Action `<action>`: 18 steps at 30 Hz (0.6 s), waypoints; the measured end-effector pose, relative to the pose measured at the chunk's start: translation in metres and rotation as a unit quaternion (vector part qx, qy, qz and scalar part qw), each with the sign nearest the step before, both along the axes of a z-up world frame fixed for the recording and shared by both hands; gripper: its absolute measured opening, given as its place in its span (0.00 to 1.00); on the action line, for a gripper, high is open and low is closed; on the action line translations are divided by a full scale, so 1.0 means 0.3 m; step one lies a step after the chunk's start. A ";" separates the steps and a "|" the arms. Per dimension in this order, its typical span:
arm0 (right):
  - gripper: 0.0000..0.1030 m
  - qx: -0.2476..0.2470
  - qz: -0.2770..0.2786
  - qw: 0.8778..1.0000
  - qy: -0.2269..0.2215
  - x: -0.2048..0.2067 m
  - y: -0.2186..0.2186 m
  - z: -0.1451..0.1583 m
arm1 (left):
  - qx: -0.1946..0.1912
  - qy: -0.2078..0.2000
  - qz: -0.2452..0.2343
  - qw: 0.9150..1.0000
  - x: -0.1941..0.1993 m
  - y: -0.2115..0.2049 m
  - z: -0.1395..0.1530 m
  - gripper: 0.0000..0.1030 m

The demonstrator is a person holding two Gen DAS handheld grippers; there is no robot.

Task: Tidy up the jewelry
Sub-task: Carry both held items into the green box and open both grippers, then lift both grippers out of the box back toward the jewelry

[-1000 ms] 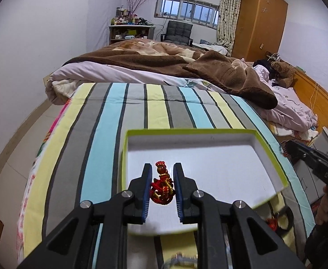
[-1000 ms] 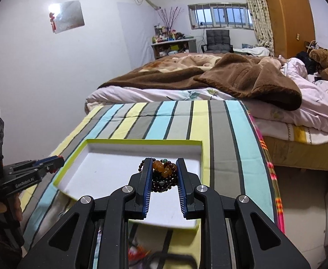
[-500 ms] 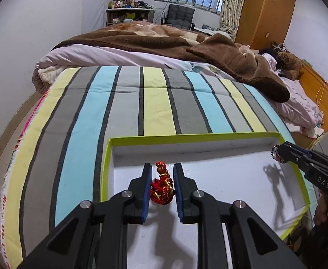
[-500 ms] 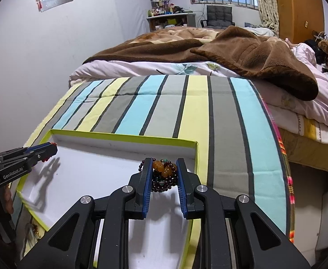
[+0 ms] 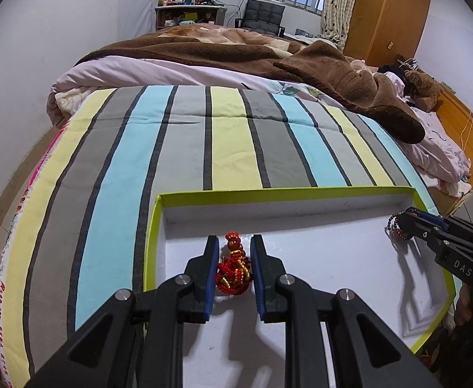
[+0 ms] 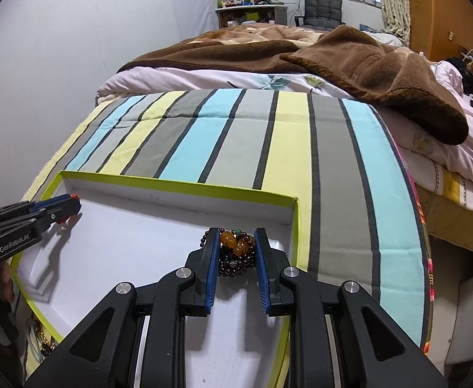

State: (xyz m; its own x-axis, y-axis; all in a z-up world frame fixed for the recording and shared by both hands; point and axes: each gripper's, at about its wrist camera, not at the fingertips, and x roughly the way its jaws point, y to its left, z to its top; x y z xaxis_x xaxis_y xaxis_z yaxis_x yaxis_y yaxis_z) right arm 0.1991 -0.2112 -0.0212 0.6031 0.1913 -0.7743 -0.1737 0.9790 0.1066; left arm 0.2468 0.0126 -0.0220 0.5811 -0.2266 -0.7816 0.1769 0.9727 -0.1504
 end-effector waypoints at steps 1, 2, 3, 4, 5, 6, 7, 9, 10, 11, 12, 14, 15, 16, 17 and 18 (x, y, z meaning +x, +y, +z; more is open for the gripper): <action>0.21 -0.003 0.001 1.000 0.002 0.000 0.003 -0.001 | 0.001 0.001 0.000 1.000 0.000 -0.002 0.000 0.20; 0.21 -0.005 0.001 1.000 0.002 0.002 0.006 -0.002 | 0.002 0.001 0.000 1.000 0.000 -0.004 0.000 0.21; 0.21 -0.005 0.002 1.000 0.002 0.002 0.007 -0.002 | 0.003 0.001 0.000 1.000 0.001 -0.004 0.000 0.22; 0.21 -0.004 0.003 1.000 0.003 0.003 0.008 -0.003 | 0.002 0.001 -0.001 1.000 0.001 -0.005 0.001 0.23; 0.21 -0.003 0.003 1.000 0.003 0.003 0.007 -0.004 | 0.002 0.001 -0.001 1.000 0.001 -0.006 0.002 0.27; 0.22 -0.003 0.004 1.000 0.003 0.004 0.007 -0.004 | 0.001 0.000 -0.002 1.000 0.001 -0.009 0.004 0.31; 0.22 -0.002 0.004 1.000 0.004 0.005 0.007 -0.004 | 0.000 0.000 -0.002 1.000 0.000 -0.007 0.005 0.32; 0.23 -0.002 0.005 1.000 0.004 0.006 0.007 -0.004 | -0.004 0.001 -0.001 1.000 0.000 -0.005 0.007 0.33; 0.23 -0.001 0.005 1.000 0.004 0.006 0.006 -0.004 | -0.004 0.001 -0.001 1.000 -0.002 -0.004 0.007 0.33; 0.25 0.000 0.004 1.000 0.003 0.005 0.004 -0.003 | -0.005 0.001 -0.001 1.000 -0.003 -0.002 0.007 0.34; 0.27 0.002 0.003 1.000 0.002 0.003 0.002 -0.002 | -0.006 0.001 -0.001 1.000 -0.006 -0.001 0.008 0.36; 0.35 0.008 0.000 1.000 -0.004 -0.001 -0.003 0.004 | -0.011 -0.005 -0.001 1.000 -0.015 0.001 0.017 0.40; 0.37 0.014 0.000 1.000 -0.005 -0.003 -0.006 0.007 | -0.013 -0.007 -0.004 1.000 -0.021 0.000 0.022 0.42; 0.37 0.016 0.001 1.000 -0.005 -0.005 -0.005 0.009 | -0.016 -0.011 -0.007 1.000 -0.027 -0.001 0.029 0.43; 0.37 0.017 -0.001 1.000 -0.005 -0.008 -0.005 0.012 | -0.020 -0.014 -0.009 1.000 -0.033 0.000 0.035 0.44; 0.37 0.017 -0.003 1.000 -0.007 -0.011 -0.006 0.015 | -0.024 -0.016 -0.009 1.000 -0.040 0.001 0.042 0.45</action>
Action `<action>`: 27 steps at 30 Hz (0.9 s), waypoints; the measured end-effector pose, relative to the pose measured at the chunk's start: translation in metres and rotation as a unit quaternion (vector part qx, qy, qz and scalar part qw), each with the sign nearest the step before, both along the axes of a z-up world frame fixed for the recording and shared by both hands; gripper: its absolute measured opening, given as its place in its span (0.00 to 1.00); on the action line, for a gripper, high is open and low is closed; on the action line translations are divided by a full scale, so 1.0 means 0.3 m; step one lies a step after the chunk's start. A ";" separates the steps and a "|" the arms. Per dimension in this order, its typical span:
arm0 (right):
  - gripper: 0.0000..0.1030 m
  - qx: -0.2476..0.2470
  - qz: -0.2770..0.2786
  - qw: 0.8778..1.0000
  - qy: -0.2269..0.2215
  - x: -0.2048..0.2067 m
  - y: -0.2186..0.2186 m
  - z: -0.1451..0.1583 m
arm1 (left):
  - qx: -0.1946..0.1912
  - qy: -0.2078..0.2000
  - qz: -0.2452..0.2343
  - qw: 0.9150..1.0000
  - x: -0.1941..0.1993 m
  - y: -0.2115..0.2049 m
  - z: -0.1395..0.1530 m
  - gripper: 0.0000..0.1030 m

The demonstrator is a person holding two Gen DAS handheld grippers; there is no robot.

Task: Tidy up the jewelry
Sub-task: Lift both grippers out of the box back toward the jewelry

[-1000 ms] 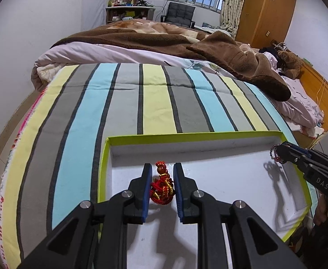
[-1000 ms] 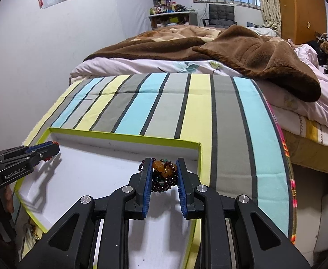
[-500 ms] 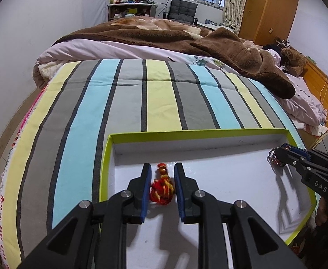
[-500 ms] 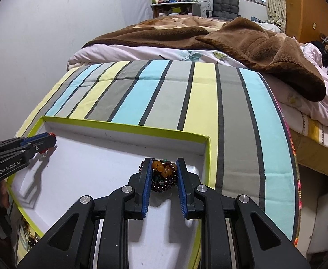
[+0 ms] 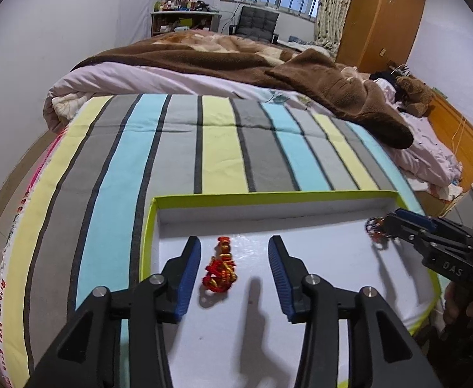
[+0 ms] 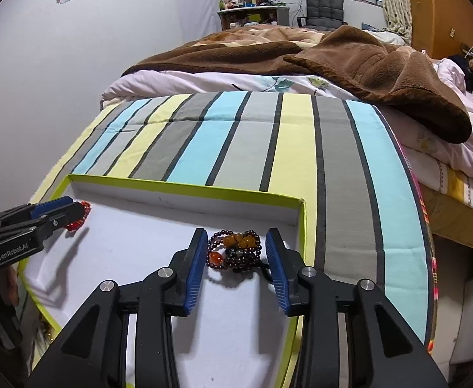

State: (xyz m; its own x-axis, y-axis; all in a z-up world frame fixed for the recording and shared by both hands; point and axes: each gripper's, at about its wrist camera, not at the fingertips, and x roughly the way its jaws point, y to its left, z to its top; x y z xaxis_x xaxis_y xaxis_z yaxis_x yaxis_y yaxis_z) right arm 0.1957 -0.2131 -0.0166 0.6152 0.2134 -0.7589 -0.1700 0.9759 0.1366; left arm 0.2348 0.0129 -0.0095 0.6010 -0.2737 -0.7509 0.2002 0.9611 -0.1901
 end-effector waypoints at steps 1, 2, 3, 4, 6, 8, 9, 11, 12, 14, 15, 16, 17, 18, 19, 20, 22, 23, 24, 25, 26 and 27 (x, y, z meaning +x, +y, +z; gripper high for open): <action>0.37 0.002 -0.001 1.000 -0.002 -0.004 -0.001 0.005 | -0.003 -0.001 0.000 1.000 -0.008 0.001 0.008 0.45; 0.37 0.005 -0.002 1.000 -0.003 -0.010 -0.003 0.010 | -0.005 -0.004 0.000 1.000 -0.018 0.003 0.018 0.46; 0.37 0.010 -0.004 1.000 -0.006 -0.019 -0.007 0.018 | -0.007 -0.007 0.000 1.000 -0.028 0.004 0.028 0.46; 0.38 0.014 -0.006 1.000 -0.008 -0.027 -0.010 0.025 | -0.008 -0.011 0.001 1.000 -0.042 0.008 0.040 0.46; 0.38 0.020 -0.008 1.000 -0.013 -0.048 -0.018 0.043 | -0.015 -0.022 0.002 1.000 -0.071 0.017 0.066 0.49; 0.38 0.024 -0.011 0.999 -0.023 -0.079 -0.026 0.064 | -0.015 -0.032 0.008 0.999 -0.109 0.029 0.092 0.53; 0.38 0.027 -0.012 0.999 -0.026 -0.096 -0.030 0.073 | -0.015 -0.036 0.010 0.999 -0.123 0.034 0.100 0.53; 0.38 0.032 -0.014 0.999 -0.034 -0.134 -0.038 0.093 | -0.018 -0.044 0.015 0.999 -0.163 0.047 0.120 0.53; 0.38 0.033 -0.014 0.999 -0.037 -0.152 -0.042 0.101 | -0.019 -0.046 0.017 0.999 -0.183 0.053 0.127 0.53; 0.38 0.036 -0.017 0.998 -0.041 -0.196 -0.052 0.113 | -0.023 -0.053 0.021 0.998 -0.223 0.066 0.139 0.53; 0.38 0.037 -0.019 0.998 -0.043 -0.219 -0.057 0.118 | -0.026 -0.054 0.021 0.998 -0.241 0.072 0.142 0.53; 0.38 0.039 -0.020 0.998 -0.045 -0.237 -0.062 0.123 | -0.027 -0.053 0.022 0.998 -0.259 0.077 0.143 0.53; 0.38 0.041 -0.021 0.998 -0.047 -0.257 -0.066 0.125 | -0.028 -0.054 0.023 0.998 -0.275 0.081 0.142 0.53; 0.38 0.042 -0.021 0.998 -0.048 -0.285 -0.072 0.126 | -0.030 -0.054 0.024 0.998 -0.296 0.082 0.139 0.53; 0.38 0.041 -0.020 0.998 -0.049 -0.301 -0.075 0.127 | -0.033 -0.054 0.024 0.998 -0.312 0.087 0.135 0.53; 0.38 0.040 -0.021 0.998 -0.050 -0.325 -0.080 0.126 | -0.036 -0.053 0.026 0.998 -0.329 0.091 0.130 0.53; 0.38 0.036 -0.023 0.998 -0.052 -0.362 -0.093 0.123 | -0.046 -0.049 0.031 0.997 -0.356 0.101 0.120 0.53; 0.38 0.036 -0.025 0.998 -0.053 -0.383 -0.100 0.120 | -0.053 -0.049 0.035 0.997 -0.371 0.108 0.116 0.53; 0.38 0.036 -0.026 0.998 -0.053 -0.403 -0.107 0.114 | -0.059 -0.049 0.033 0.996 -0.389 0.112 0.113 0.53; 0.38 0.037 -0.026 0.998 -0.050 -0.426 -0.114 0.106 | -0.061 -0.049 0.031 0.996 -0.403 0.113 0.110 0.53; 0.38 0.035 -0.027 0.998 -0.047 -0.445 -0.120 0.098 | -0.059 -0.049 0.030 0.997 -0.419 0.113 0.106 0.53; 0.38 0.033 -0.027 0.998 -0.045 -0.460 -0.125 0.091 | -0.056 -0.049 0.031 0.997 -0.435 0.111 0.101 0.53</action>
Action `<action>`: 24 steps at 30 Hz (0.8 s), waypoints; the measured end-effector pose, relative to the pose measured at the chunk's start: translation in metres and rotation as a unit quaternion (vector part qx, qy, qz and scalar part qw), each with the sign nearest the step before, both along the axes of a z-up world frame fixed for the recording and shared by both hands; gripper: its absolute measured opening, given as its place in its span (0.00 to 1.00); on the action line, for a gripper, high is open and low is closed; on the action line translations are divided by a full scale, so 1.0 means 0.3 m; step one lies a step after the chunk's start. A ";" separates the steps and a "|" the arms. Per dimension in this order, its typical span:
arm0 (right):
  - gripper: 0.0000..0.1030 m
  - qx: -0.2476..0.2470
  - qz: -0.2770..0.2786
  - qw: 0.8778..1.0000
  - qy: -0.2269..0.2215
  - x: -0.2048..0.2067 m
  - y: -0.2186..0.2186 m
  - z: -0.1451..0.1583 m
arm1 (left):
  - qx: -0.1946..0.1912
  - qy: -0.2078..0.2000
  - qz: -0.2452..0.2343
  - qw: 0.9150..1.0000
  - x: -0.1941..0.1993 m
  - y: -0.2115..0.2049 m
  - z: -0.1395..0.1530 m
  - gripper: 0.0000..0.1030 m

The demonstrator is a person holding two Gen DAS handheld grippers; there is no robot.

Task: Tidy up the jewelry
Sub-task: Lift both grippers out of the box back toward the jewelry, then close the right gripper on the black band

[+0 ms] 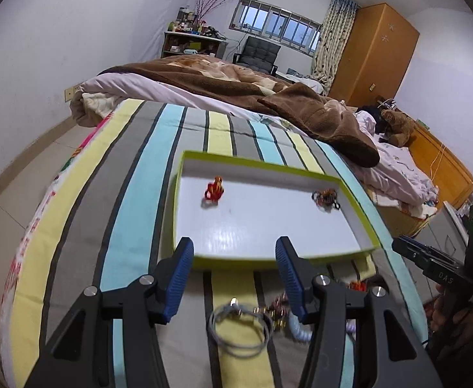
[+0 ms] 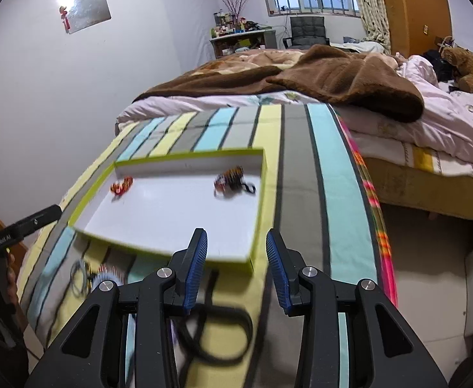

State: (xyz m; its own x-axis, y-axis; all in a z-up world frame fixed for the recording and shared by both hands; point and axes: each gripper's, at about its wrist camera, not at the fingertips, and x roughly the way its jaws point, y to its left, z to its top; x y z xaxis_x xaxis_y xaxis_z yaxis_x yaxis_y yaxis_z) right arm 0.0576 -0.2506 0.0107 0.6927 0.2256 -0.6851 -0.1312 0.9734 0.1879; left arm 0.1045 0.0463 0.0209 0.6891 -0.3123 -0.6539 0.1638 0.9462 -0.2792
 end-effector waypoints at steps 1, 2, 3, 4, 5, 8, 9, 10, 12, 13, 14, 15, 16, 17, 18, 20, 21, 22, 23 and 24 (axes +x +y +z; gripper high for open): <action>0.38 -0.002 -0.001 1.000 0.001 -0.018 -0.005 -0.008 | 0.003 -0.001 0.002 1.000 -0.014 0.000 -0.004 0.53; 0.38 -0.003 0.000 1.000 0.002 -0.035 -0.008 -0.013 | 0.005 -0.002 0.002 1.000 -0.027 0.000 -0.007 0.53; 0.38 -0.004 0.003 1.000 0.005 -0.050 -0.011 -0.021 | 0.003 -0.003 0.000 1.000 -0.041 0.002 -0.012 0.53; 0.38 -0.008 0.004 1.000 0.008 -0.064 -0.014 -0.032 | 0.002 -0.002 -0.001 1.000 -0.053 0.005 -0.019 0.53; 0.38 -0.011 0.004 1.000 0.013 -0.075 -0.015 -0.044 | 0.001 0.001 0.000 1.000 -0.061 0.008 -0.026 0.53; 0.38 -0.015 0.004 1.000 0.025 -0.096 -0.014 -0.078 | -0.003 0.008 0.006 1.000 -0.082 0.016 -0.043 0.53; 0.38 -0.015 0.005 0.999 0.029 -0.100 -0.014 -0.086 | -0.006 0.008 0.005 1.000 -0.091 0.019 -0.047 0.53; 0.38 -0.017 0.005 0.999 0.034 -0.106 -0.013 -0.095 | -0.007 0.009 0.006 1.000 -0.097 0.022 -0.051 0.53; 0.38 -0.023 0.005 0.999 0.036 -0.119 -0.008 -0.106 | -0.007 0.011 0.010 1.000 -0.108 0.028 -0.059 0.53; 0.38 -0.024 0.006 0.999 0.036 -0.124 -0.005 -0.110 | -0.007 0.014 0.012 1.000 -0.113 0.030 -0.065 0.53; 0.38 -0.025 0.007 0.999 0.038 -0.125 -0.004 -0.114 | -0.005 0.017 0.015 1.000 -0.115 0.030 -0.071 0.53; 0.38 -0.027 0.006 0.999 0.041 -0.123 -0.004 -0.119 | 0.000 0.020 0.016 1.000 -0.116 0.028 -0.076 0.53; 0.38 -0.030 0.004 0.999 0.043 -0.122 -0.003 -0.125 | 0.003 0.023 0.018 1.000 -0.119 0.027 -0.082 0.53; 0.38 -0.032 0.002 0.998 0.045 -0.120 -0.002 -0.130 | 0.004 0.025 0.019 1.000 -0.122 0.027 -0.088 0.53; 0.38 -0.033 0.001 0.998 0.048 -0.117 -0.002 -0.134 | 0.002 0.027 0.015 1.000 -0.128 0.026 -0.092 0.53; 0.38 -0.036 -0.002 0.998 0.050 -0.111 -0.001 -0.144 | 0.001 0.031 0.009 0.999 -0.135 0.024 -0.103 0.53; 0.38 -0.037 -0.006 0.998 0.052 -0.110 -0.004 -0.148 | 0.004 0.034 0.007 0.999 -0.136 0.021 -0.109 0.53; 0.38 -0.037 -0.008 0.998 0.049 -0.109 -0.005 -0.150 | 0.005 0.037 0.004 0.999 -0.138 0.020 -0.115 0.53; 0.38 -0.039 -0.008 0.998 0.048 -0.109 -0.006 -0.151 | 0.006 0.039 0.003 0.999 -0.140 0.018 -0.120 0.53; 0.38 -0.038 -0.008 0.998 0.048 -0.108 -0.007 -0.151 | 0.007 0.042 0.001 0.999 -0.142 0.017 -0.126 0.53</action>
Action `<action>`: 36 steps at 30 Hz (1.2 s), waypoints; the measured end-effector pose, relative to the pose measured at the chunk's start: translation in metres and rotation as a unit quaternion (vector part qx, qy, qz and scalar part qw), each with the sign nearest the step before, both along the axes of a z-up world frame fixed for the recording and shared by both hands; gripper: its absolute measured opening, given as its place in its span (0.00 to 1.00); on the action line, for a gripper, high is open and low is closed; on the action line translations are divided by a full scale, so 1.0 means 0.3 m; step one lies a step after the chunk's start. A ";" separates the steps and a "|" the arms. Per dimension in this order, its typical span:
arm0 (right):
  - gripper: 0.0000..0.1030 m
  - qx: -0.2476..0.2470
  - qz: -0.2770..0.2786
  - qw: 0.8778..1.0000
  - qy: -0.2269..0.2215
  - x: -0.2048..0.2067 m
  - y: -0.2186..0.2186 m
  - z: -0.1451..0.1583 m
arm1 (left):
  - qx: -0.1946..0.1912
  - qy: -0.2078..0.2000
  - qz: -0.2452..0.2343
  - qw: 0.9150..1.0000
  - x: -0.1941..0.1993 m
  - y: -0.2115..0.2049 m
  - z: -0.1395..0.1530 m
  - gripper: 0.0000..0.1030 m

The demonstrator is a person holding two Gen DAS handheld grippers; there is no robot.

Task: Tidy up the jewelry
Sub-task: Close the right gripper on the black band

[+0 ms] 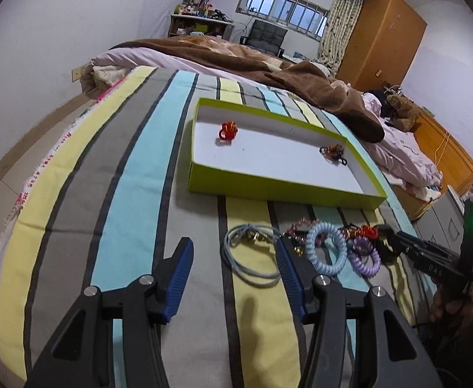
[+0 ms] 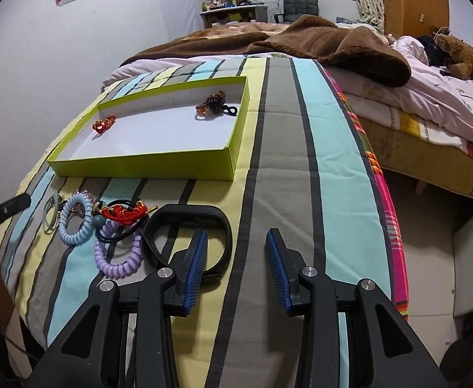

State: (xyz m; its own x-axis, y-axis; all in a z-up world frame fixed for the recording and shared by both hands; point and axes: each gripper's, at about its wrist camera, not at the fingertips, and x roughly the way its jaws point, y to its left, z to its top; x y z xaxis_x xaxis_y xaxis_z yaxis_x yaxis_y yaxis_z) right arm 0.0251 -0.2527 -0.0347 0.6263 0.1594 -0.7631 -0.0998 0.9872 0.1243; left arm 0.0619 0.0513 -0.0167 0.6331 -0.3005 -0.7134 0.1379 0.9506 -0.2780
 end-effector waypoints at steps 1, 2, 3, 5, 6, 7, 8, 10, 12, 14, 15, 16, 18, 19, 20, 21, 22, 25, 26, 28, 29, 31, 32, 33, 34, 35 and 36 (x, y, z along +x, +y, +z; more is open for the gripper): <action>0.37 -0.001 0.000 1.000 0.000 -0.001 0.000 -0.001 | 0.002 0.002 0.000 1.000 0.000 -0.001 -0.004 0.53; 0.31 -0.004 -0.002 1.000 -0.002 0.001 -0.001 -0.001 | 0.006 0.002 0.001 1.000 -0.001 -0.004 -0.006 0.53; 0.25 -0.003 -0.003 1.000 -0.003 0.001 -0.003 -0.001 | 0.010 0.003 -0.001 1.000 -0.002 -0.008 -0.010 0.53; 0.17 0.003 -0.002 1.000 -0.001 0.003 -0.002 0.001 | 0.017 0.003 -0.007 1.000 0.002 -0.018 -0.014 0.53; 0.12 0.004 0.000 1.000 -0.002 0.004 0.002 0.001 | 0.021 0.005 -0.011 1.000 0.005 -0.025 -0.017 0.53; 0.10 0.004 0.003 1.000 -0.003 0.003 0.008 0.002 | 0.025 0.005 -0.014 1.000 0.006 -0.031 -0.019 0.53; 0.05 0.004 0.004 1.000 -0.004 0.002 0.012 0.002 | 0.028 0.006 -0.017 0.999 0.009 -0.036 -0.021 0.53; 0.04 -0.003 0.002 1.000 -0.008 -0.002 0.019 0.003 | 0.034 0.007 -0.019 0.999 0.013 -0.040 -0.024 0.53; 0.04 -0.002 -0.004 1.000 -0.011 -0.002 0.011 0.004 | 0.042 0.006 -0.022 0.999 0.014 -0.043 -0.027 0.53; 0.04 0.007 -0.014 1.000 -0.014 -0.004 -0.005 0.006 | 0.058 0.005 -0.023 0.998 0.019 -0.048 -0.029 0.53; 0.04 0.016 -0.021 1.000 -0.017 -0.008 -0.018 0.011 | 0.064 0.004 -0.026 0.998 0.023 -0.052 -0.030 0.53; 0.04 0.023 -0.024 0.999 -0.019 -0.009 -0.026 0.016 | 0.069 0.005 -0.029 0.997 0.028 -0.054 -0.031 0.53; 0.04 0.036 -0.030 0.999 -0.024 -0.014 -0.040 0.026 | 0.075 0.008 -0.036 0.997 0.042 -0.062 -0.037 0.53; 0.04 0.040 -0.032 0.998 -0.027 -0.016 -0.044 0.033 | 0.079 0.008 -0.037 0.996 0.046 -0.066 -0.038 0.53; 0.04 0.043 -0.033 0.998 -0.031 -0.018 -0.045 0.040 | 0.084 0.006 -0.042 0.996 0.051 -0.074 -0.039 0.53; 0.04 0.044 -0.034 0.998 -0.033 -0.019 -0.045 0.044 | 0.088 0.005 -0.046 0.995 0.057 -0.081 -0.039 0.53; 0.04 0.048 -0.035 0.998 -0.035 -0.020 -0.046 0.049 | 0.091 0.006 -0.051 0.995 0.063 -0.086 -0.041 0.53; 0.04 0.053 -0.033 0.997 -0.039 -0.019 -0.043 0.060 | 0.101 0.007 -0.059 0.993 0.090 -0.100 -0.045 0.53; 0.04 0.053 -0.033 0.997 -0.039 -0.019 -0.043 0.062 | 0.108 0.002 -0.064 0.992 0.094 -0.108 -0.042 0.53; 0.04 0.054 -0.033 0.997 -0.041 -0.017 -0.042 0.066 | 0.120 -0.003 -0.073 0.990 0.104 -0.123 -0.042 0.53; 0.04 0.055 -0.033 0.997 -0.041 -0.016 -0.044 0.067 | 0.121 0.000 -0.075 0.990 0.113 -0.127 -0.047 0.53; 0.04 0.056 -0.033 0.997 -0.042 -0.014 -0.046 0.069 | 0.117 -0.003 -0.070 0.991 0.125 -0.126 -0.042 0.53; 0.04 0.057 -0.033 0.997 -0.042 -0.013 -0.046 0.069 | 0.115 -0.010 -0.066 0.991 0.126 -0.125 -0.036 0.53; 0.04 0.058 -0.031 0.997 -0.042 -0.011 -0.044 0.069 | 0.112 -0.014 -0.067 0.991 0.129 -0.125 -0.031 0.53; 0.04 0.058 -0.031 0.997 -0.041 -0.011 -0.045 0.069 | 0.109 -0.016 -0.072 0.991 0.135 -0.126 -0.029 0.53; 0.04 0.058 -0.030 0.997 -0.041 -0.010 -0.044 0.068 | 0.107 -0.016 -0.081 0.991 0.141 -0.130 -0.030 0.53; 0.04 0.058 -0.031 0.997 -0.041 -0.007 -0.044 0.067 | 0.107 -0.013 -0.087 0.990 0.152 -0.135 -0.034 0.53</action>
